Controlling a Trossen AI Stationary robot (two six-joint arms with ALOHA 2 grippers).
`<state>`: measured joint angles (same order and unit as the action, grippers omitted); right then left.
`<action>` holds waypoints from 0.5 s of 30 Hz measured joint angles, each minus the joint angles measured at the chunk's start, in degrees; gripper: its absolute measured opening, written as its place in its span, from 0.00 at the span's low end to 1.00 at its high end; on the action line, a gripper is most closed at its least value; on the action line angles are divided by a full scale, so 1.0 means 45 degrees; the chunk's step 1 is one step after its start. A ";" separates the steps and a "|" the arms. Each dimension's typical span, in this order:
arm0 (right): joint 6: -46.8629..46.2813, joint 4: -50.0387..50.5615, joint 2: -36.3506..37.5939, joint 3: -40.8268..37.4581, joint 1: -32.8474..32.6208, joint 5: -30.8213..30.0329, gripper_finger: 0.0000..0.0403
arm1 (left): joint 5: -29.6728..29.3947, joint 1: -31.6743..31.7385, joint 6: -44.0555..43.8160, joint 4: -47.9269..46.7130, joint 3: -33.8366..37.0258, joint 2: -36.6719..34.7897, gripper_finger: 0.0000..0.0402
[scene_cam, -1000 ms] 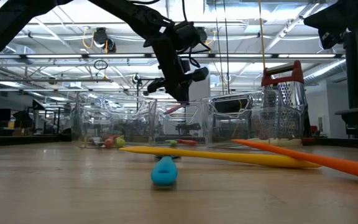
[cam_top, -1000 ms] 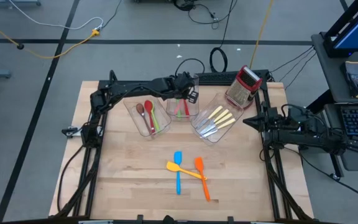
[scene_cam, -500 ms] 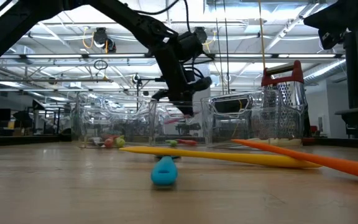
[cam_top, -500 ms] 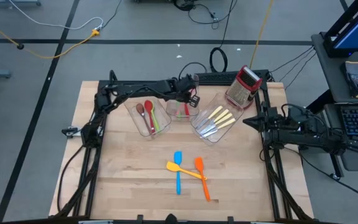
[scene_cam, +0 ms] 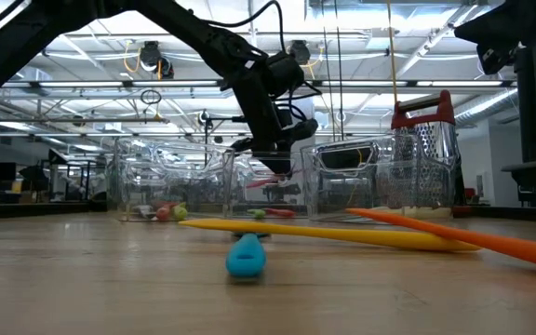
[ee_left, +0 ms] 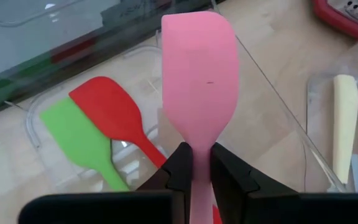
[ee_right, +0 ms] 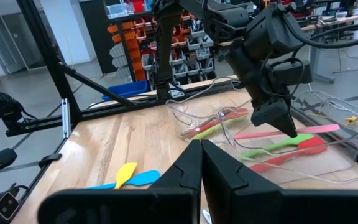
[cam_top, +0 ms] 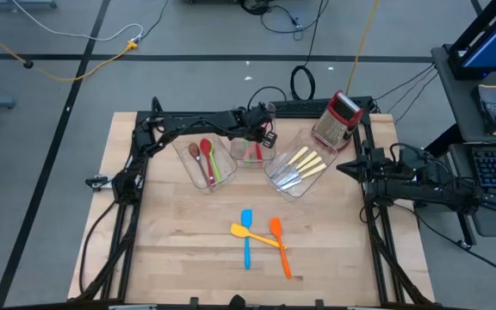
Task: Pick & Place Kitchen Items
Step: Put the pink spatula into the middle transparent bin
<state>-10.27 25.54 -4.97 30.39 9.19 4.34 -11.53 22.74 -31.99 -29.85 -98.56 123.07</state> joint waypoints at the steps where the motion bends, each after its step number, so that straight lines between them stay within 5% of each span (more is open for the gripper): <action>1: -0.0030 0.0000 0.0000 0.0000 0.0000 0.0000 0.00 | -0.0002 0.0000 0.0000 -0.0001 0.0000 0.0000 0.11; 8: -0.0140 0.0000 0.0000 0.0000 0.0000 0.0034 0.00 | -0.0005 0.0000 -0.0002 -0.0013 0.0000 0.0000 0.14; 15: -0.0232 0.0000 -0.0004 0.0000 -0.0005 0.0040 0.00 | -0.0161 0.0000 -0.0155 -0.0003 0.0000 -0.0005 0.35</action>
<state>-11.31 25.54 -4.99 30.39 9.17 4.52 -12.25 22.74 -32.69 -29.87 -98.56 123.04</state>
